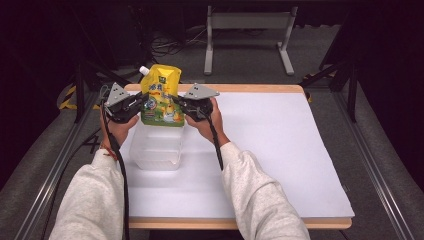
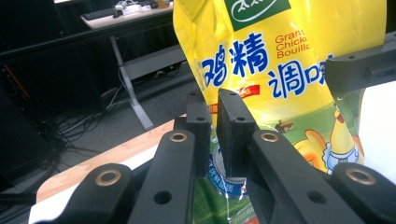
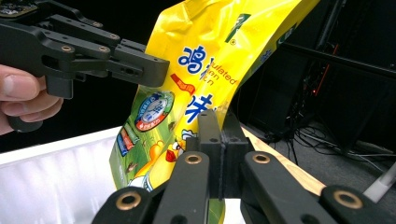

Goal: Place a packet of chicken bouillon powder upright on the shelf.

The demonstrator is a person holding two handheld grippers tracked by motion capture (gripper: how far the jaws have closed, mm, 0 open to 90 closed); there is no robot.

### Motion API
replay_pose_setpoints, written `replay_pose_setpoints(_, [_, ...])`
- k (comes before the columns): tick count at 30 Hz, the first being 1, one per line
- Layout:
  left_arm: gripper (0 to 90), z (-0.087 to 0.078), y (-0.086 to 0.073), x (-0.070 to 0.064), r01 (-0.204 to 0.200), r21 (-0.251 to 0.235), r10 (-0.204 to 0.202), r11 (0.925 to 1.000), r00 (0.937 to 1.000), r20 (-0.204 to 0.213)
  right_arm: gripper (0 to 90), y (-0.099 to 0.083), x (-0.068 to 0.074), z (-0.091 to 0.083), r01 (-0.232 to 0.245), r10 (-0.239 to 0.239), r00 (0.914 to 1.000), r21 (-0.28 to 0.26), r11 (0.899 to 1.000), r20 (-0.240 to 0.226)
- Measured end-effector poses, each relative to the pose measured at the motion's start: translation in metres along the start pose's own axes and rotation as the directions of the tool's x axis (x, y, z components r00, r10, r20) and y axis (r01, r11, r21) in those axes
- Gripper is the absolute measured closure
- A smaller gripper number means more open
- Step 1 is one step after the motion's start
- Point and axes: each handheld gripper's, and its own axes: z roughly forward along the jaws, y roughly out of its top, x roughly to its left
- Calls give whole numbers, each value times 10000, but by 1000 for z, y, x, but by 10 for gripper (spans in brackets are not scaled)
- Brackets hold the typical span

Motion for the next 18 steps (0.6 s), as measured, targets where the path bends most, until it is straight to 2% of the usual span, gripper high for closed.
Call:
replay_pose_setpoints(3, [833,3,0,2,101,-22,-101,9999,9999,29,900,-1,-2,2,-63,63,10000,-14,10000,-8])
replay_pose_setpoints(9, [818,9,-1,3,12,212,-12,9998,10000,-15,900,-6,-7,8,-144,144,9999,-10,9999,7])
replay_pose_setpoints(12, [816,9,-6,6,131,272,-131,9995,9999,3,900,-9,-8,10,-262,262,9997,-60,9996,3])
replay_pose_setpoints(18, [809,11,-7,6,82,443,-84,9990,10000,41,900,-9,-7,12,-100,100,9999,-42,9999,28])
